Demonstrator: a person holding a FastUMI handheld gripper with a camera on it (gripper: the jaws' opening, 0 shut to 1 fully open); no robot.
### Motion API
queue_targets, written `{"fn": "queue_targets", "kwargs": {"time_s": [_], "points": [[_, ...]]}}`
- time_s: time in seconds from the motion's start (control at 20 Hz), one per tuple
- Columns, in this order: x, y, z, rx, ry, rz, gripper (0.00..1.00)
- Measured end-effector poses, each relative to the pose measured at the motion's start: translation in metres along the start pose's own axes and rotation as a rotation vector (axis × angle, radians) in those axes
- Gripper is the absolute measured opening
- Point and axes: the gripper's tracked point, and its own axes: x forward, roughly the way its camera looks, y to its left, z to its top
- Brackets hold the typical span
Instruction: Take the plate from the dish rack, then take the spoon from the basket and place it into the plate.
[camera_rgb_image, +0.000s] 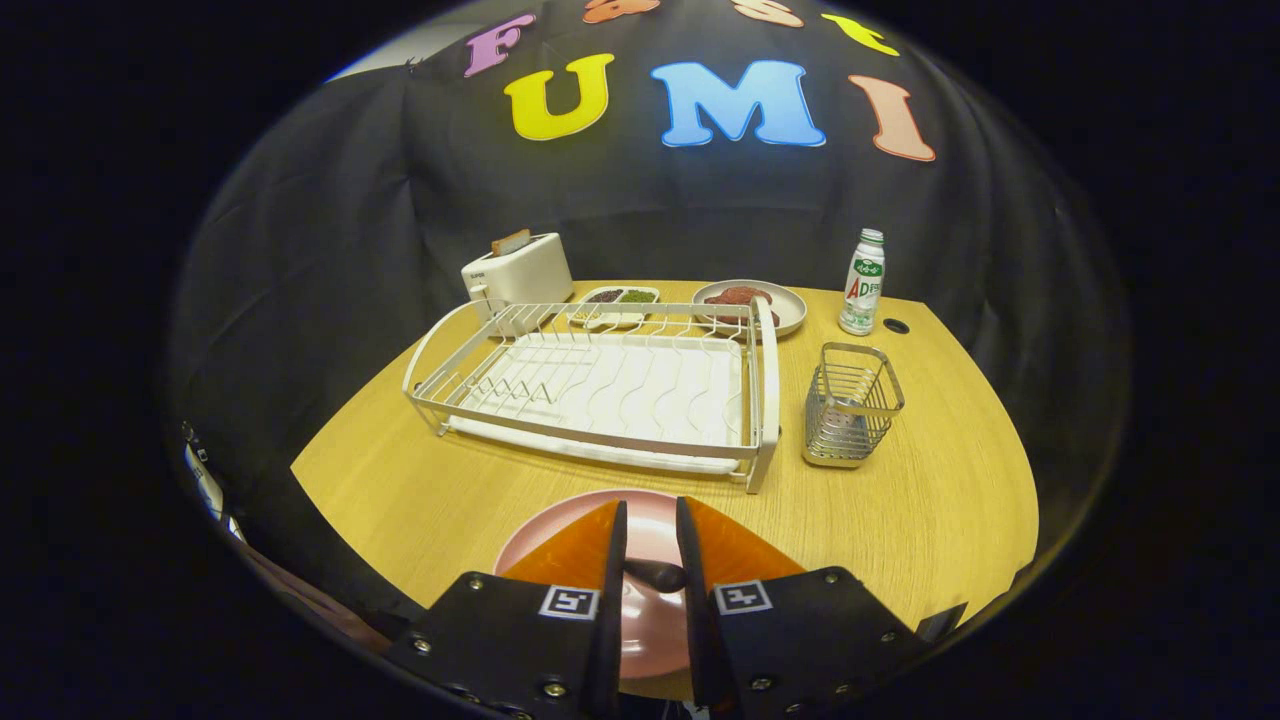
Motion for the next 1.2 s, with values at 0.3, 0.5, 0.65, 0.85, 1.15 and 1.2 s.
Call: {"fn": "queue_targets", "kwargs": {"time_s": [0.3, 0.5, 0.65, 0.85, 1.15, 1.2], "points": [[-0.003, -0.022, 0.001, 0.000, -0.005, -0.034, 0.28], [-0.013, -0.040, 0.024, -0.017, -0.069, -0.074, 0.28], [-0.023, -0.053, 0.051, -0.015, -0.137, -0.106, 0.28], [-0.042, -0.073, 0.103, 0.003, -0.257, -0.156, 0.28], [-0.084, -0.086, 0.188, -0.005, -0.453, -0.204, 0.28], [-0.089, -0.085, 0.198, -0.006, -0.473, -0.207, 0.28]]}}
